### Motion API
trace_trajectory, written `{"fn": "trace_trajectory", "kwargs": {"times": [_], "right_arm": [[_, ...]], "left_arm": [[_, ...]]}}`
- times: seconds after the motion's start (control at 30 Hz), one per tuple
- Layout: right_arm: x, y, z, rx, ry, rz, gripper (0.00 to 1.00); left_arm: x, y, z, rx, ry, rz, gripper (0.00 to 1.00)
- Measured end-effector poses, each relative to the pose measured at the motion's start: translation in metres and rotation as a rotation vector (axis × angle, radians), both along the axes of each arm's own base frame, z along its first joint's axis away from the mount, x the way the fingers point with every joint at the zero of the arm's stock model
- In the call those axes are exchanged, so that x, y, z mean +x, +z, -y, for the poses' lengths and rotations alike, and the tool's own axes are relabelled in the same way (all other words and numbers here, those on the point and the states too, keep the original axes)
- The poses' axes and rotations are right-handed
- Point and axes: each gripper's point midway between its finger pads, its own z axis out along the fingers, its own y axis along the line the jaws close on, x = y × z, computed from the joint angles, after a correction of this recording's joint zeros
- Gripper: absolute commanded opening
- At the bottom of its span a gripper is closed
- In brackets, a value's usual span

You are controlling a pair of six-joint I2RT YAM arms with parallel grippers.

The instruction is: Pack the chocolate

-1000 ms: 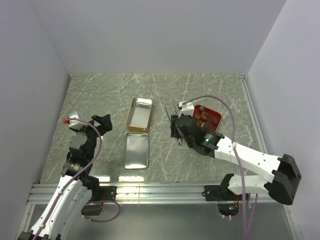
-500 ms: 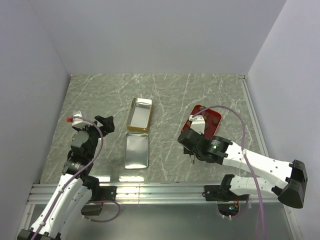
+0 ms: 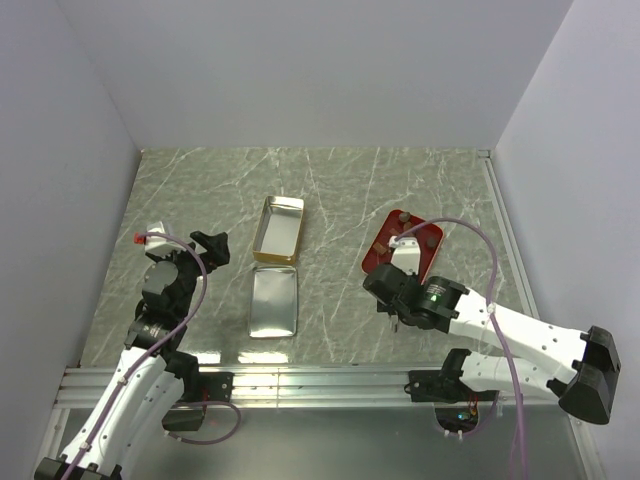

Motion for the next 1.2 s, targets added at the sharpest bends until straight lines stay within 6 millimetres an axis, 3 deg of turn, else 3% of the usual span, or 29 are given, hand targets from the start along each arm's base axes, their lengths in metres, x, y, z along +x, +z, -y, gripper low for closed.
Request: {"fn": "trace_trajectory", "kwargs": {"times": [0.17,0.63,1.2], "right_arm": [[0.007,-0.007,0.005,0.027,-0.003,0.011,0.51],[0.032,-0.013,-0.011,0.107,0.054,0.035,0.51],[0.041,-0.023,-0.003,0.077,0.046,0.009,0.51]], "left_arm": [[0.000,-0.001,0.001,0.000,-0.008,-0.004,0.99],[0.001,-0.004,0.003,0.002,-0.014,-0.014,0.99],[0.001,-0.004,0.003,0.002,-0.017,-0.014,0.99]]}}
